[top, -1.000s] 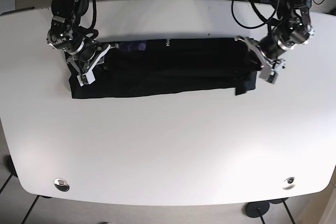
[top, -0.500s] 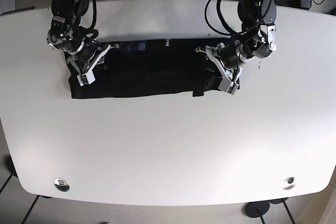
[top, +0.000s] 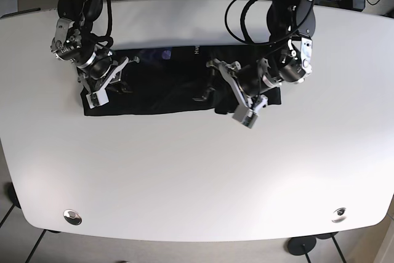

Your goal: Fold the T-shirt properly

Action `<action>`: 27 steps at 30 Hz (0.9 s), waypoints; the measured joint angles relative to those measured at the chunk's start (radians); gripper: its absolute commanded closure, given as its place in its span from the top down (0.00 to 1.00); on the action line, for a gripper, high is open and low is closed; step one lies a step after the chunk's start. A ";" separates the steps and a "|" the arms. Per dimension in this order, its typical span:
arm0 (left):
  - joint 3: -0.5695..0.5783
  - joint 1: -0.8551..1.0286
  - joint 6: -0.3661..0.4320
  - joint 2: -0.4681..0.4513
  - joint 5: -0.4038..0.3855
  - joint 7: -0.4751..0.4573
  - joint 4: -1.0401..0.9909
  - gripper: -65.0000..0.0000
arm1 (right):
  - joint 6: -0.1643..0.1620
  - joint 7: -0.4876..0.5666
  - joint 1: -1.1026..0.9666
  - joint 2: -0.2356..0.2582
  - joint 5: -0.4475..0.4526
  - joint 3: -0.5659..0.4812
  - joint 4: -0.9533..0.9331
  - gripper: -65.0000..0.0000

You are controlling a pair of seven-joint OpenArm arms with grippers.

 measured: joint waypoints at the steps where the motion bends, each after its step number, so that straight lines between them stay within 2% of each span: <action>1: -0.044 0.003 0.008 -0.009 0.011 -0.003 0.000 0.62 | -0.003 -0.022 0.002 0.003 0.022 0.007 0.027 0.11; 3: -0.082 0.017 0.007 -0.065 0.015 -0.006 0.000 0.62 | -0.002 -0.113 0.017 -0.007 0.078 0.064 0.086 0.12; 5: -0.116 0.048 0.006 -0.110 0.014 -0.004 0.000 0.59 | -0.002 -0.255 0.074 -0.009 0.143 0.176 0.127 0.30; 7: -0.165 0.075 0.006 -0.119 0.003 -0.004 -0.012 0.41 | -0.002 -0.360 0.124 -0.009 0.205 0.274 0.127 0.52; 9: -0.245 0.091 0.003 -0.124 0.007 -0.006 -0.064 0.15 | -0.002 -0.424 0.166 -0.009 0.262 0.410 0.086 0.75; 10: -0.276 0.099 0.003 -0.127 0.009 -0.007 -0.086 0.08 | -0.003 -0.449 0.182 -0.008 0.279 0.455 0.048 0.82; 11: -0.299 0.108 0.004 -0.131 0.011 -0.007 -0.108 0.06 | -0.002 -0.464 0.196 -0.005 0.286 0.489 0.002 0.87; 14: -0.325 0.123 0.002 -0.126 0.014 -0.006 -0.171 0.07 | -0.002 -0.472 0.218 0.036 0.298 0.547 -0.163 0.86; 16: -0.328 0.122 -0.055 -0.127 0.013 -0.007 -0.202 0.07 | -0.002 -0.470 0.221 0.073 0.296 0.548 -0.269 0.84; 18: -0.326 0.117 -0.123 -0.125 0.006 -0.014 -0.254 0.07 | -0.003 -0.440 0.221 0.088 0.294 0.547 -0.367 0.84; 21: -0.328 0.113 -0.135 -0.124 -0.002 -0.023 -0.297 0.07 | -0.002 -0.417 0.214 0.081 0.266 0.542 -0.417 0.84; 24: -0.327 0.111 -0.136 -0.124 -0.006 -0.029 -0.305 0.07 | 0.005 -0.379 0.201 0.076 0.267 0.457 -0.422 0.84; 27: -0.327 0.111 -0.136 -0.124 -0.006 -0.029 -0.306 0.07 | 0.009 -0.315 0.187 0.039 0.289 0.364 -0.418 0.83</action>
